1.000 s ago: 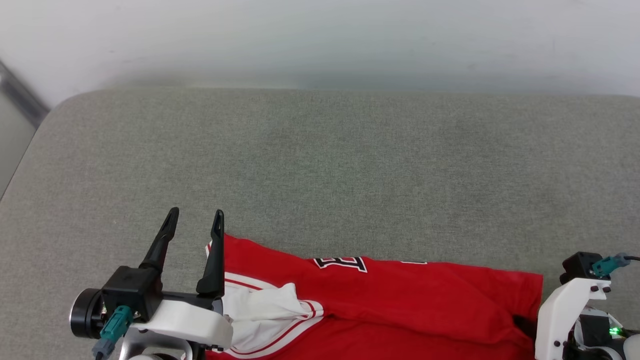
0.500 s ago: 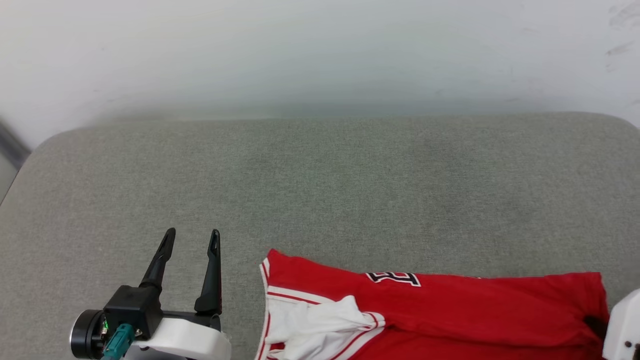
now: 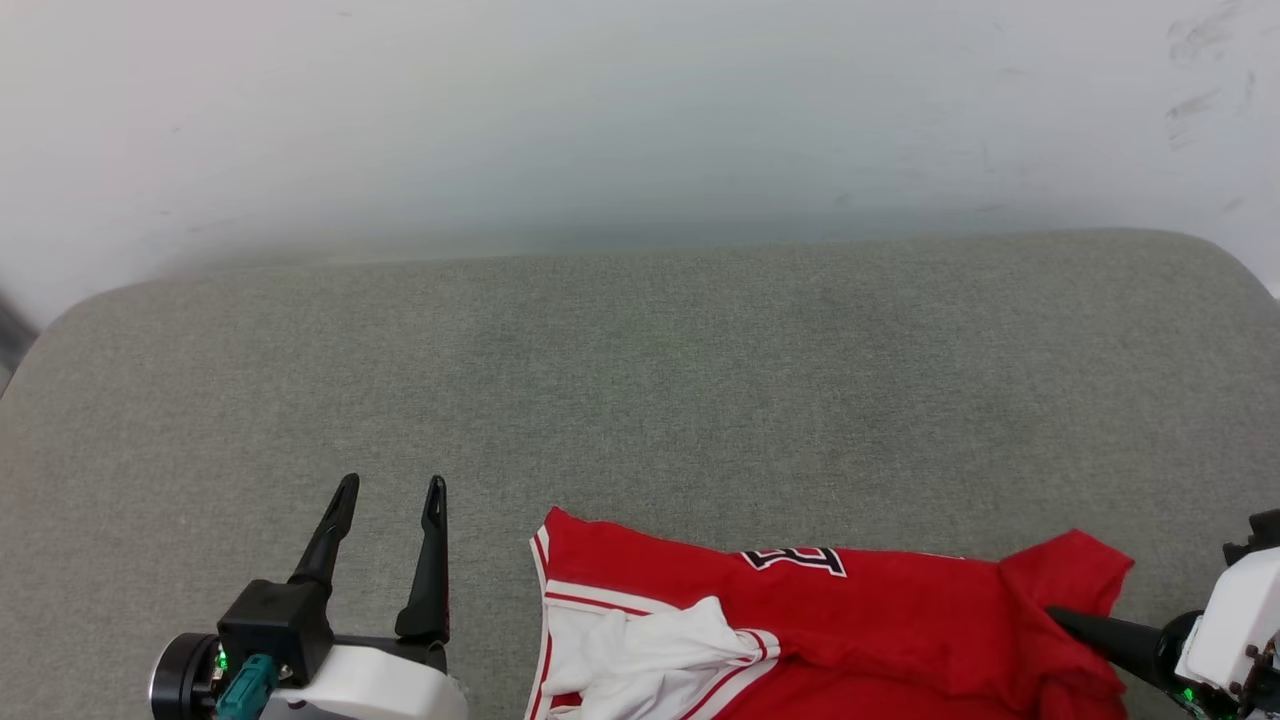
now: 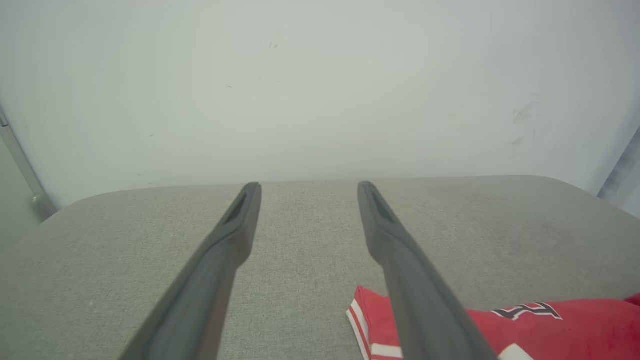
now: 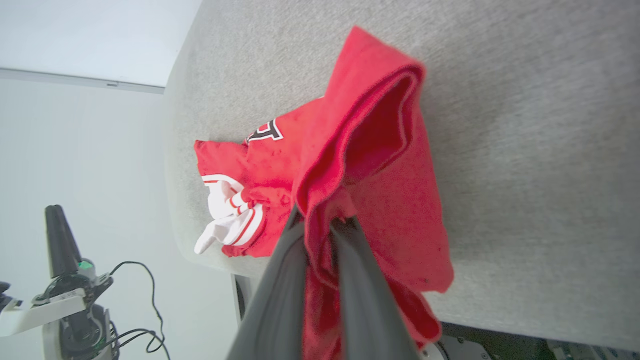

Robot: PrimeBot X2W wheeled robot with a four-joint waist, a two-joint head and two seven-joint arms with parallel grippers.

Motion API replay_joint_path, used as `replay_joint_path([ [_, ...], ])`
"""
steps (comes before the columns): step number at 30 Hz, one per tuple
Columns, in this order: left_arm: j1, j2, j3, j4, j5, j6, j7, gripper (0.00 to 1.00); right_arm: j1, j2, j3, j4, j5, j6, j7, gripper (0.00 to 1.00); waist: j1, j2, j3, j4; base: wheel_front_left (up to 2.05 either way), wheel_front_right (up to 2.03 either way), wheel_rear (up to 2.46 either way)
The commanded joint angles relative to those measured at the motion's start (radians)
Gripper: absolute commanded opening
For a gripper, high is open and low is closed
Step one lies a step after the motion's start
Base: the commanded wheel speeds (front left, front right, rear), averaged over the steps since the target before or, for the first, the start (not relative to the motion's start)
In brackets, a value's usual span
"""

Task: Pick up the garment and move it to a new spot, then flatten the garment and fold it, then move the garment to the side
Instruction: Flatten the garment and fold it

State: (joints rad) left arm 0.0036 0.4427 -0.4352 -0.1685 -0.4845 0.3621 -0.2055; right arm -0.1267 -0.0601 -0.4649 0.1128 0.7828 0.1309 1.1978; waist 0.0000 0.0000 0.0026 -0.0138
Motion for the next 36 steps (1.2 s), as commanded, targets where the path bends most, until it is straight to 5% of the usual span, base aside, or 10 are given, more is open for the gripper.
replay_joint_path([
  [1, 0.001, 0.003, -0.001, 0.002, 0.003, 0.003, -0.001, 1.0, -0.009, 0.008, -0.003, 0.001, 0.019, 0.0, 0.01, 0.0, 0.0, 0.0, 0.0, 0.002, 0.0, 0.0, 0.0],
  [8, -0.021, -0.002, -0.015, 0.007, 0.003, -0.008, 0.008, 1.0, -0.035, 0.01, 0.096, 0.145, 0.349, 0.0, 0.034, 0.0, 0.0, 0.0, 0.008, 0.042, 0.0, 0.0, 0.0],
  [17, -0.059, -0.016, -0.027, 0.024, 0.003, -0.021, 0.0, 1.0, -0.074, 0.011, 0.368, 0.236, 0.572, 0.0, -0.091, 0.0, 0.0, 0.0, 0.05, 0.126, 0.0, 0.0, 0.0],
  [26, -0.096, -0.039, -0.034, 0.042, 0.008, -0.031, -0.02, 1.0, -0.149, 0.011, 0.632, 0.256, 0.673, 0.0, -0.232, 0.0, 0.0, 0.0, 0.108, 0.168, 0.0, 0.0, 0.0],
  [33, -0.121, -0.053, -0.042, 0.07, 0.009, -0.047, -0.03, 1.0, -0.177, 0.01, 0.753, 0.289, 0.625, 0.0, -0.341, 0.0, 0.0, 0.0, 0.136, 0.173, 0.0, 0.0, 0.0],
  [34, -0.13, -0.055, -0.041, 0.082, 0.007, -0.052, -0.034, 1.0, -0.182, 0.01, 0.783, 0.293, 0.633, 0.0, -0.379, 0.78, 0.0, 0.0, 0.138, 0.169, 0.0, 0.0, 0.0],
  [35, -0.132, -0.055, -0.04, 0.085, 0.008, -0.054, -0.036, 1.0, -0.184, 0.01, 0.789, 0.289, 0.635, 0.0, -0.394, 1.0, 0.0, 0.0, 0.138, 0.167, 0.0, 0.0, 0.0],
  [36, -0.132, -0.054, -0.039, 0.087, 0.008, -0.054, -0.036, 1.0, -0.183, 0.01, 0.799, 0.289, 0.639, 0.0, -0.402, 1.0, 0.0, 0.0, 0.136, 0.164, 0.0, 0.0, 0.0],
])
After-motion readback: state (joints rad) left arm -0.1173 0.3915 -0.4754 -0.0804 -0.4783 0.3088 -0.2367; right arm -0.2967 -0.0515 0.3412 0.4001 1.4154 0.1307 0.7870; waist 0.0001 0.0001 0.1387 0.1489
